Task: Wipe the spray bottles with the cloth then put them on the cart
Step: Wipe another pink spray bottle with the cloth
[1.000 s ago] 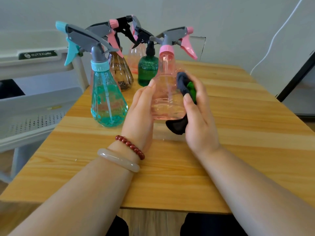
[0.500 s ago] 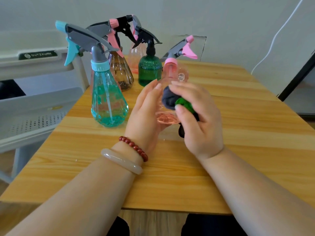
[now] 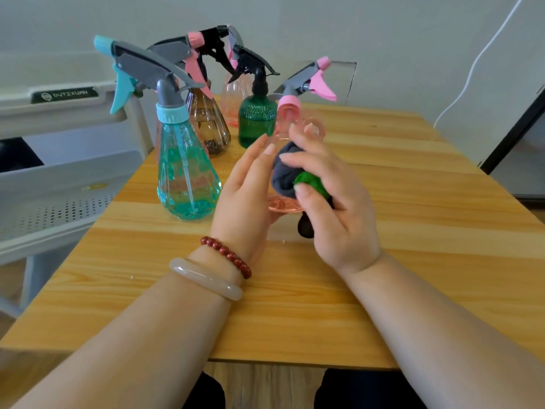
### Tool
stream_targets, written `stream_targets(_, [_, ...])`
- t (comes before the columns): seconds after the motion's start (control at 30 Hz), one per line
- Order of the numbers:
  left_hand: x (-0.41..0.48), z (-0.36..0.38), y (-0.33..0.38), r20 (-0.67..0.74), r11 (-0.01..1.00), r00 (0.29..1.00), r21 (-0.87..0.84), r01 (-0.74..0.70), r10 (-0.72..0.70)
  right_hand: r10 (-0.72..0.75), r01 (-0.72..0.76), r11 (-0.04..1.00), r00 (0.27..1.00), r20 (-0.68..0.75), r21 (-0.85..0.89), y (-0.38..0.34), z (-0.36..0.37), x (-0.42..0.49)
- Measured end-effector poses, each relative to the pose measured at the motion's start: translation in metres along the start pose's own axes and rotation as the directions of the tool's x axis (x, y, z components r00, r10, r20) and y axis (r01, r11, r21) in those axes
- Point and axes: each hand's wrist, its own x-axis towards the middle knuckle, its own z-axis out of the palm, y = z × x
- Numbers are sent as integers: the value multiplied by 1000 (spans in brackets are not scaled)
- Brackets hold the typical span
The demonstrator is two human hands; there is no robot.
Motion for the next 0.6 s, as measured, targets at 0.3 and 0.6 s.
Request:
stream_targets(0.3, [1,4,-3,35,998,998,-42,57,-55,393,-315,857,912,-121,408,1,-4,0])
stream_targets(0.6, [-1,5,-3,42,992,997,-99,72,-69,553,-413,760,816,-166,503,10,3,5])
